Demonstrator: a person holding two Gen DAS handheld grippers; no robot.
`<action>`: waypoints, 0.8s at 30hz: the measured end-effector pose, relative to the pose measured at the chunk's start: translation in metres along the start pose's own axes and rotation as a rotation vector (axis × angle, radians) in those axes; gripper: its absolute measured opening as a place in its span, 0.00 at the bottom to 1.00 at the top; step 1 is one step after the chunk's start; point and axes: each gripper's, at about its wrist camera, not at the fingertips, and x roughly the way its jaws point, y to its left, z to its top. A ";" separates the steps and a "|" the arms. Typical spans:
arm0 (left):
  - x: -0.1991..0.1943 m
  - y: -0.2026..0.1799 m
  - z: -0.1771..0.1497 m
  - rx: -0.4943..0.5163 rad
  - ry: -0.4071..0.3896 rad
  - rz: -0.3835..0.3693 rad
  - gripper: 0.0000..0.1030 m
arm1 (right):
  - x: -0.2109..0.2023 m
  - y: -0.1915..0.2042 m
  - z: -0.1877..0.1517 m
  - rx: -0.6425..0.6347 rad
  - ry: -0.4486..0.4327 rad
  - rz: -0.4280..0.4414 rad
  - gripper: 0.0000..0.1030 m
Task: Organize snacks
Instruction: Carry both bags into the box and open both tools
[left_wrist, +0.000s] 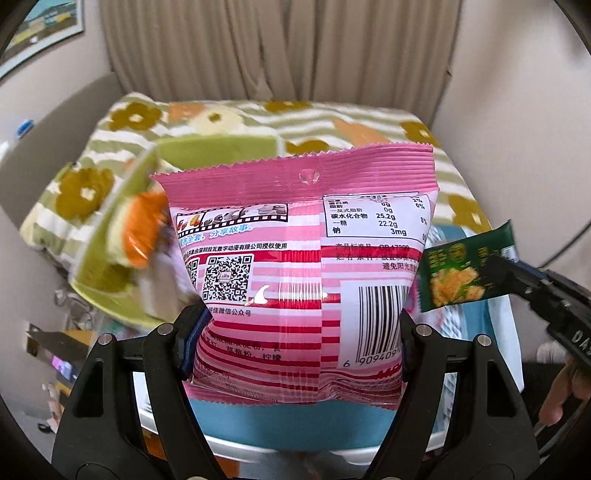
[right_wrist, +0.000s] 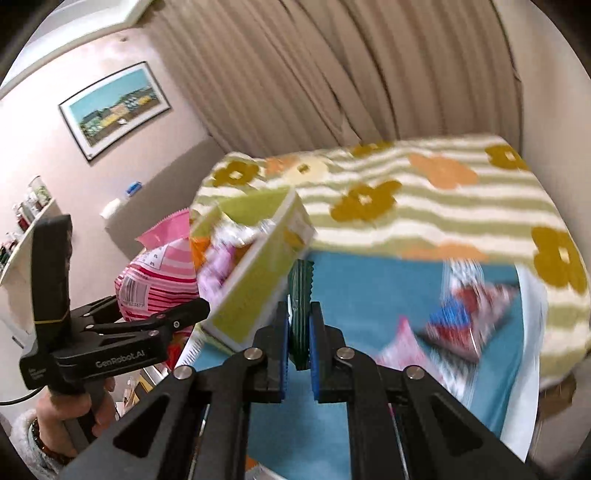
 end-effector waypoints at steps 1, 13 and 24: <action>-0.002 0.010 0.008 -0.005 -0.006 0.012 0.71 | 0.003 0.008 0.010 -0.012 -0.010 0.014 0.08; 0.050 0.127 0.109 -0.023 0.005 0.033 0.71 | 0.090 0.080 0.100 -0.035 -0.057 0.066 0.08; 0.150 0.179 0.167 0.081 0.120 -0.023 0.97 | 0.187 0.101 0.147 0.069 -0.038 -0.003 0.08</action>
